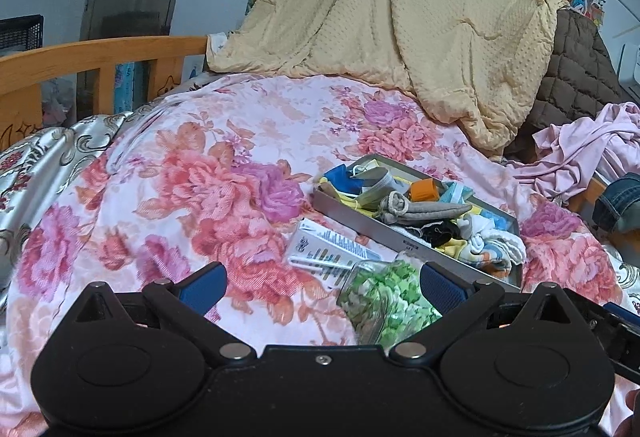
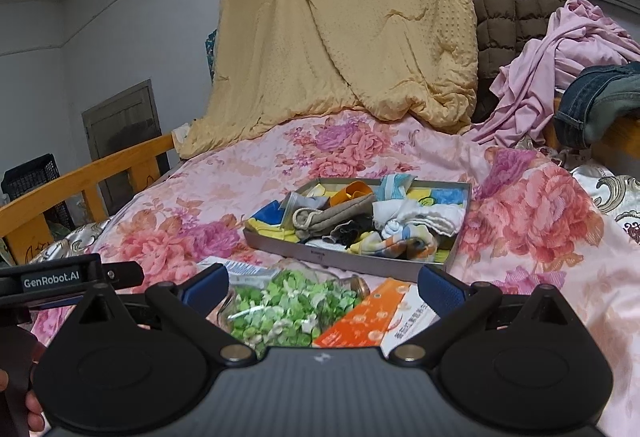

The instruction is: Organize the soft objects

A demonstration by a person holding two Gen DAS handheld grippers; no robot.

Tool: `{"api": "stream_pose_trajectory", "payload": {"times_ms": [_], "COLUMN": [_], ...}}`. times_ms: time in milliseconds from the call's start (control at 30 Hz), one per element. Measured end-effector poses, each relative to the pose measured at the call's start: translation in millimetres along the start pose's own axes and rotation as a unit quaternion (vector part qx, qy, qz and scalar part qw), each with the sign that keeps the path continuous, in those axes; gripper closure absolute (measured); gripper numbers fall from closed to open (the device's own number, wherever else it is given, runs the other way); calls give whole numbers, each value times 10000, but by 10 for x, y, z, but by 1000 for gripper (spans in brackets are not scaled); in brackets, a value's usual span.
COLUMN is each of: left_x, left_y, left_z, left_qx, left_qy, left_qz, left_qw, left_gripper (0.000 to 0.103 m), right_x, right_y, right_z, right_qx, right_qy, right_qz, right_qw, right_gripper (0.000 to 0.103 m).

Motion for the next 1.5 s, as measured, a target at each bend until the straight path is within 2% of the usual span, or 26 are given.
{"api": "stream_pose_trajectory", "payload": {"times_ms": [433, 733, 933, 1267, 1500], "left_x": [-225, -366, -447, -521, -483], "left_y": [-94, -139, -147, -75, -136], "left_z": [188, 401, 450, 558, 644], "left_qx": [-26, 420, 284, 423, 334], "left_qy": [147, 200, 161, 59, -77], "left_qz": [-15, -50, 39, 111, 39], "left_qw": [9999, 9989, 9995, 9990, 9994], "left_gripper": [1, 1, 1, 1, 1], "right_x": [-203, -276, -333, -403, -413], "right_y": [-65, -125, -168, -210, -229], "right_z": [122, 259, 326, 424, 467], "right_qx": [-72, -113, -213, -278, -371], "right_qy": [79, -111, -186, -358, -396], "right_qz": [45, 63, 85, 56, 124], "right_qw": [9999, 9999, 9996, 9990, 9984], "right_gripper": [0, 0, 0, 0, 0]}}
Point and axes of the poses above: each gripper's, at about its wrist camera, not at the fingertips, and x roughly the way its jaws point, y to its right, z to its underside, the point moved 7 cm from there along x, roughly the way its jaws point, and after that the axes turned 10 degrees about z, right-handed, at the moved point
